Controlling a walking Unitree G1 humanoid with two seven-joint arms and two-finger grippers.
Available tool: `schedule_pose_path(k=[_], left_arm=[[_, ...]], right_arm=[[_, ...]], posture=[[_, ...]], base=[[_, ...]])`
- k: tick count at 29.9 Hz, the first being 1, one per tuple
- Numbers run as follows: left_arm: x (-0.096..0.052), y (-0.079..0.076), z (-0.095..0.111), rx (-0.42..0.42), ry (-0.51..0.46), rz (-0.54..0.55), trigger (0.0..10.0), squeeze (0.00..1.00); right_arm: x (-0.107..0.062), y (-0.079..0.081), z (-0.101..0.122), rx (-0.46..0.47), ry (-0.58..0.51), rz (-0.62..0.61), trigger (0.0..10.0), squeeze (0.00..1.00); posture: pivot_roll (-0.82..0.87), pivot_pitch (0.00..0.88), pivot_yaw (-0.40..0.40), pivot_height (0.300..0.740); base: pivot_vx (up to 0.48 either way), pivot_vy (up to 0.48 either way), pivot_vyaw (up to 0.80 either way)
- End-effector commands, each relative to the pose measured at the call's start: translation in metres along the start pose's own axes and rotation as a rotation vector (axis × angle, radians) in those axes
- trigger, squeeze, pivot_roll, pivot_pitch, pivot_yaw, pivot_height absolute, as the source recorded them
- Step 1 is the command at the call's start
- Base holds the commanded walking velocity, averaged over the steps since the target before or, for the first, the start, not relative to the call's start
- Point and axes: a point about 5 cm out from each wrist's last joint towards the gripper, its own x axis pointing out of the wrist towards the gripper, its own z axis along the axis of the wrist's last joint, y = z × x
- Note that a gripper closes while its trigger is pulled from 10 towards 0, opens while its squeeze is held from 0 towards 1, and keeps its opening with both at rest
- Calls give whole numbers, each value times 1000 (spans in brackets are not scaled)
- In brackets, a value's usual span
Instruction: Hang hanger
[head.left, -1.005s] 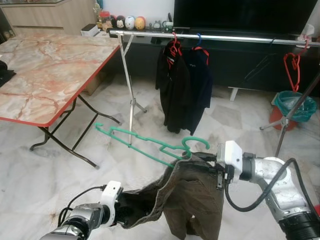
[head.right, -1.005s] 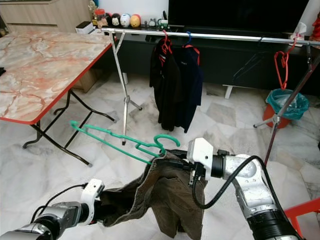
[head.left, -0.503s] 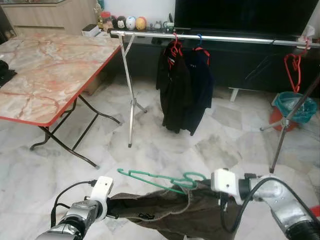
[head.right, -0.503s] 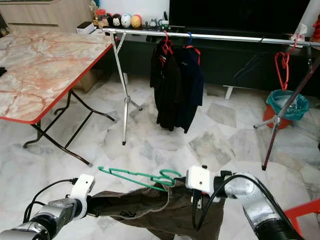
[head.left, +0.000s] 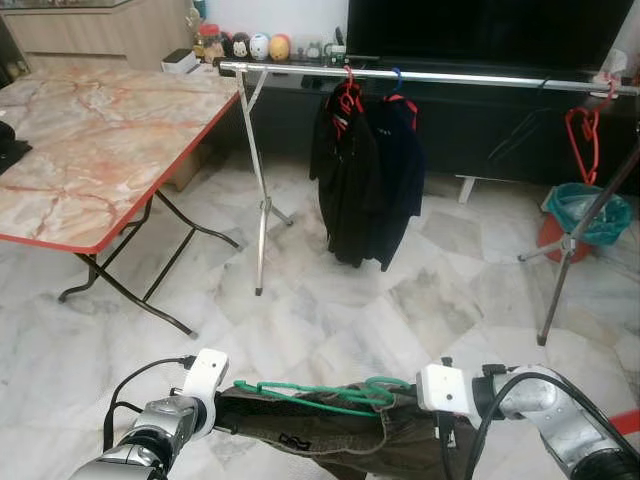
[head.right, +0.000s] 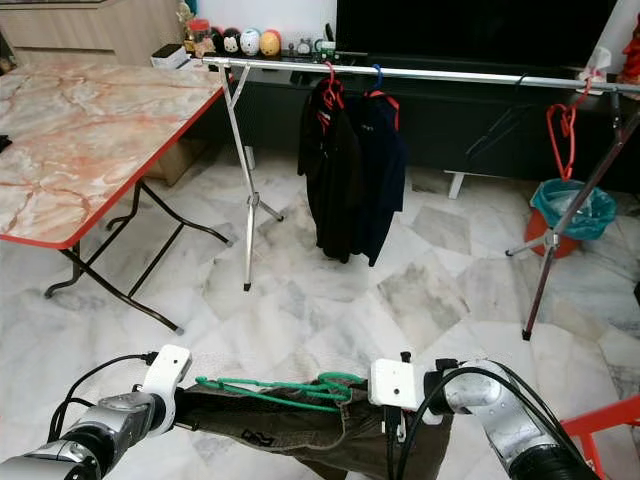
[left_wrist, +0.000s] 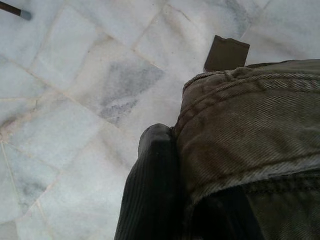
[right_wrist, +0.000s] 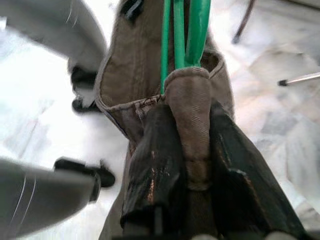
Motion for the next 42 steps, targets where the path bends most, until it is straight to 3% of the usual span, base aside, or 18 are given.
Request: schedule_pose_path(k=[1,11,19,26,31,33,37,42], left_arm=[[-3,9,0,36,24,31,10000,0],[-3,10,5,53,21,25,10000,0],[-3,8,8,85,26,-3,10000,0],[-1,1,3,109,54,-49,10000,0],[0,-3,-1,123,69,-72,10000,0],[0,-3,-2,124,69,-68,10000,0],[0,-4,-3,121,71,-73,10000,0],[-1,-1,-1,123,69,-59,10000,0]], right_arm=[[-6,0,-8,-27,62,7,10000,0],[-7,11,-29,-63,242,59,10000,0],[-4,11,-39,-96,349,37,10000,0],[0,4,-28,-74,256,-31,10000,0],[5,2,-3,-41,38,-35,10000,0],[7,0,1,-52,32,-31,10000,0],[8,1,-8,-128,153,18,10000,0],[6,3,-10,-122,152,33,10000,0]], posture=[[71,5,22,740],[76,18,30,740],[76,19,35,740],[74,17,35,740],[68,14,32,740],[68,14,32,740],[72,10,25,740],[73,7,22,740]], base=[[0,0,0],[0,0,0],[0,0,0],[0,0,0],[0,0,0],[0,0,0],[0,0,0],[0,0,0]])
